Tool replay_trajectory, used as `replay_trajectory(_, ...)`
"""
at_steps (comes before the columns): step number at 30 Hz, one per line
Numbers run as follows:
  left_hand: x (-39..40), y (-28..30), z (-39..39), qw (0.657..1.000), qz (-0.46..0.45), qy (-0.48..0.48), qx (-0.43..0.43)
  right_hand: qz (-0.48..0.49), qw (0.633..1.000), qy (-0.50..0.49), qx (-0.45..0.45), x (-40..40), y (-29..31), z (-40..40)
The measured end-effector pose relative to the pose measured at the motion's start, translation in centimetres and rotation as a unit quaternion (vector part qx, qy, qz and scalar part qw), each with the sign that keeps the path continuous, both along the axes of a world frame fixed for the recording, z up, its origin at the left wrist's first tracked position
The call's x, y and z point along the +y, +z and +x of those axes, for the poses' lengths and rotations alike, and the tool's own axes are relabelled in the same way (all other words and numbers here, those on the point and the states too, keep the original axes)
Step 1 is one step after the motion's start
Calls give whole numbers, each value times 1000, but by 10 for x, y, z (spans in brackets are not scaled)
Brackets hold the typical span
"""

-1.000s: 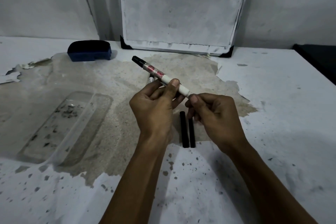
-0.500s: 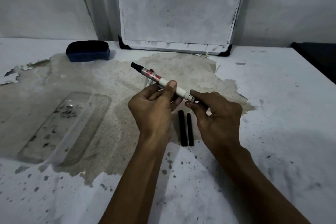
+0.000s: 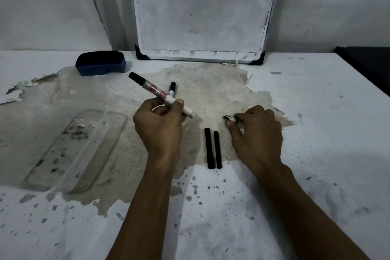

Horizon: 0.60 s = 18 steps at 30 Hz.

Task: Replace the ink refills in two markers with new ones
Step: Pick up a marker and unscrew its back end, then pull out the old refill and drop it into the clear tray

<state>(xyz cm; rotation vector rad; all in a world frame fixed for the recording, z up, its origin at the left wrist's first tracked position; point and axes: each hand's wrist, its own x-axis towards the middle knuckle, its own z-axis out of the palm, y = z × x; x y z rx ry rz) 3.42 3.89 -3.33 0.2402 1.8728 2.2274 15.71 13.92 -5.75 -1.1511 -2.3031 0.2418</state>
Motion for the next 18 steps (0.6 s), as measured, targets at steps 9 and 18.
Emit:
replay_trajectory(9,-2,4,6,979,-128,9,156,-21,1000,-8,-13,-1,0,-1)
replay_trajectory(18,-1,-7,2,970,-171,15,173,-28,999,-11,-22,-1,1,-2)
